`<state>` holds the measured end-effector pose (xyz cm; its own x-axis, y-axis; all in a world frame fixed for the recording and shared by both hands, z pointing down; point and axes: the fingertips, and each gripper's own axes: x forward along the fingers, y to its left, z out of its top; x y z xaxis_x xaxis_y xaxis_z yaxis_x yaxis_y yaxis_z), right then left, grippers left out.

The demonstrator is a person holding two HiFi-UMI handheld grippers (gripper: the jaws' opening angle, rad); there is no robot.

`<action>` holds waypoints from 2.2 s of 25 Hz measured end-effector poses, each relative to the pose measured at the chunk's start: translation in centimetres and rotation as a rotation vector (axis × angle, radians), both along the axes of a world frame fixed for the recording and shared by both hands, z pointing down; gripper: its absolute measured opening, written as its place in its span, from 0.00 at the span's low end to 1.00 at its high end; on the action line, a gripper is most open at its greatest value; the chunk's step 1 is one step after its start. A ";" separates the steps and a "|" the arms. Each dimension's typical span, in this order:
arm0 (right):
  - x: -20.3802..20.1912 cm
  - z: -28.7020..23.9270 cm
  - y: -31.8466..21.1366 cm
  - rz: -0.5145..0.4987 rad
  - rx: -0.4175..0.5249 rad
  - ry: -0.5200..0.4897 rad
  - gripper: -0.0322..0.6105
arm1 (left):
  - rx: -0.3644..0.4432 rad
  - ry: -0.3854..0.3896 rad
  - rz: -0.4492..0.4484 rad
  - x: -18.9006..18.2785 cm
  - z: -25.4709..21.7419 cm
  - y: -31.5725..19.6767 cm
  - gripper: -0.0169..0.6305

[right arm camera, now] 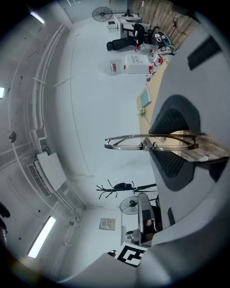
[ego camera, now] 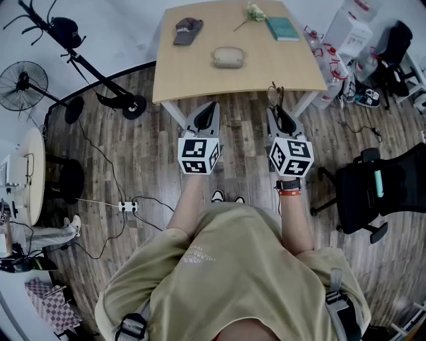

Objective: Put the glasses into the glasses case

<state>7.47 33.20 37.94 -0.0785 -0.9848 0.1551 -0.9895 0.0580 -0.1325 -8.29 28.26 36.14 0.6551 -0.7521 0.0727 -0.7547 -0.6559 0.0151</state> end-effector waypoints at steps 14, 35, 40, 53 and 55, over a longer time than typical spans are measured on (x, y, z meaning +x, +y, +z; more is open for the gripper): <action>1.4 3.0 0.4 -0.016 -0.039 -0.058 0.24 | -0.027 -0.014 -0.010 2.5 2.1 1.6 0.06; 2.1 4.9 -21.2 -0.039 -0.116 -0.060 0.24 | -0.085 0.005 0.011 5.2 4.5 -20.3 0.06; 2.5 5.6 -26.0 -0.038 -0.135 -0.068 0.25 | -0.111 0.005 0.024 6.3 5.4 -25.2 0.06; 1.8 6.3 -37.6 -0.054 -0.172 -0.060 0.25 | -0.127 0.020 0.013 5.3 5.8 -36.9 0.06; 1.7 6.4 -39.6 -0.056 -0.184 -0.066 0.25 | -0.119 0.019 0.017 5.3 5.6 -38.7 0.06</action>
<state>9.13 -6.36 44.36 -0.1481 -0.9340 0.3252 -0.9742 0.0811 -0.2108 -3.02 -10.48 41.78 0.6694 -0.7280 0.1482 -0.7426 -0.6610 0.1076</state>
